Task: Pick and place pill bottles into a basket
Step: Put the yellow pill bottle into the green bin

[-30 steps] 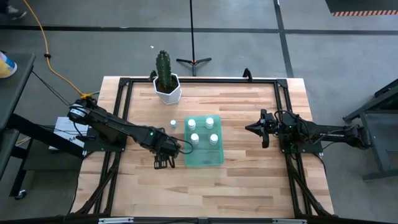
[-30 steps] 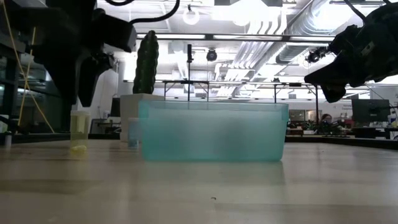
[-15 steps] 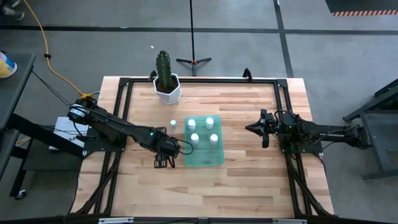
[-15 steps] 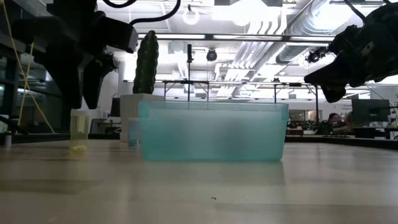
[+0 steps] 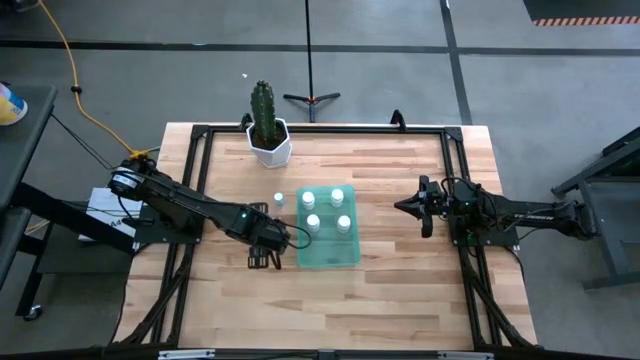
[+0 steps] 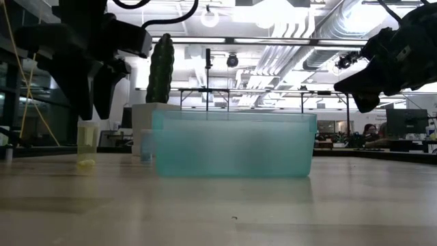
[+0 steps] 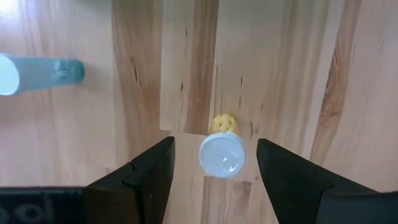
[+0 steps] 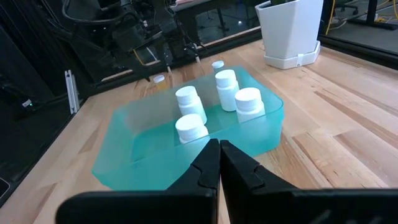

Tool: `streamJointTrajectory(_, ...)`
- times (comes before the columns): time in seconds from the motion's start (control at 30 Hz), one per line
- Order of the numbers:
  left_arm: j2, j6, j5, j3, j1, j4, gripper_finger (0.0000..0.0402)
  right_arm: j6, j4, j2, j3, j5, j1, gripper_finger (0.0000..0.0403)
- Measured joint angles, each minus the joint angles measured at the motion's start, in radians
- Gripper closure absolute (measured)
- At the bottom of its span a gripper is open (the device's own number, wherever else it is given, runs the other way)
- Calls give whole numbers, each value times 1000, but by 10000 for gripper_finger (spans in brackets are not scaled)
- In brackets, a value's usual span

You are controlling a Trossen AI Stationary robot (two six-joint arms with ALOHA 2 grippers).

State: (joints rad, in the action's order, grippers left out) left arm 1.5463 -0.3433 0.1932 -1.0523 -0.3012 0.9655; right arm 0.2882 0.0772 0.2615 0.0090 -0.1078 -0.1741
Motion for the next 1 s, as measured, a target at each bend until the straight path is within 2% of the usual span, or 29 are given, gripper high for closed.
streamJointTrajectory(0.3, 2, -1, -21, 1, 0, 4, 133, 0, 0, 0, 0, -1, 0, 402)
streamJointTrajectory(0.5, 10, -8, -28, 2, 0, 5, 65, -1, 0, 0, 0, -1, 0, 402)
streamJointTrajectory(0.6, 10, -22, 0, 2, 0, 5, 28, -1, -6, 0, 0, -1, 0, 401)
streamJointTrajectory(0.7, 18, -27, 5, 1, 0, -2, 6, -1, -12, 0, 0, -1, 0, 402)
streamJointTrajectory(1.0, 56, -69, -15, 39, 0, -49, 34, -5, -32, -2, 0, 0, -1, 401)
